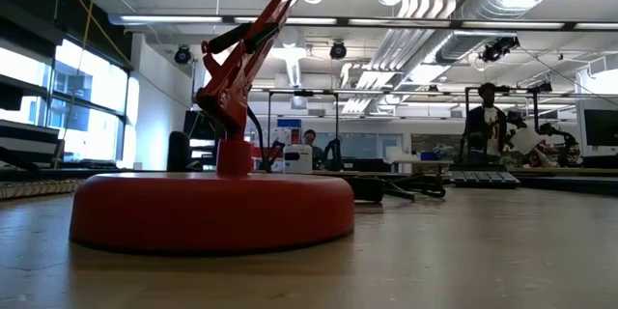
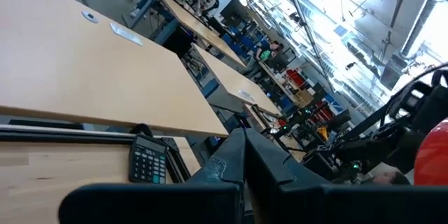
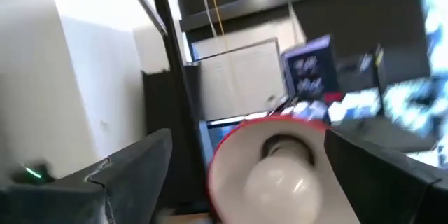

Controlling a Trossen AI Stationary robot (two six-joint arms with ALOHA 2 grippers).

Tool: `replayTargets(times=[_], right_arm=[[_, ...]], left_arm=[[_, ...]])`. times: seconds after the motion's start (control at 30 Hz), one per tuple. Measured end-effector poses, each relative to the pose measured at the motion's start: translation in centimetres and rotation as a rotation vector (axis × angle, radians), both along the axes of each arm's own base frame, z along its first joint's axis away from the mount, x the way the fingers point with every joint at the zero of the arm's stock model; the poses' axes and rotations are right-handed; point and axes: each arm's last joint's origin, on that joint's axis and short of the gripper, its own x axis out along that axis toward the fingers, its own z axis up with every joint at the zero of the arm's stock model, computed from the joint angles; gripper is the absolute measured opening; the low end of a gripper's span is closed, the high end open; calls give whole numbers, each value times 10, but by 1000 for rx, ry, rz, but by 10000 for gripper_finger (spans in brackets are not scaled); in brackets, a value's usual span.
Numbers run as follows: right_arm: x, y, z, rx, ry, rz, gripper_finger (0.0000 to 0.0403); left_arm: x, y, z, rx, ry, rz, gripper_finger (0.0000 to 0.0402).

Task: Screw lightbulb
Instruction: Insert the white lightbulb into the red lamp

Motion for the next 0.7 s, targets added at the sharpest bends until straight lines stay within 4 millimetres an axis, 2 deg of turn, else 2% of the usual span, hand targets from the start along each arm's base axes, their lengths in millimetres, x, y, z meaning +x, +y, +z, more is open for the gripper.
replayTargets(times=[0.23, 0.37, 0.53, 0.7], right_arm=[[20, 6, -12, 263, 132, 75, 371], [31, 11, -19, 322, 203, 140, 371], [28, 16, -18, 536, 219, 137, 371], [24, 20, -15, 872, 267, 229, 371]], left_arm=[[1, -1, 0, 79, 71, -50, 0], [2, -2, 1, 129, 107, -111, 0], [2, -3, 1, 148, 120, -138, 0], [2, -3, 1, 167, 136, -137, 0]])
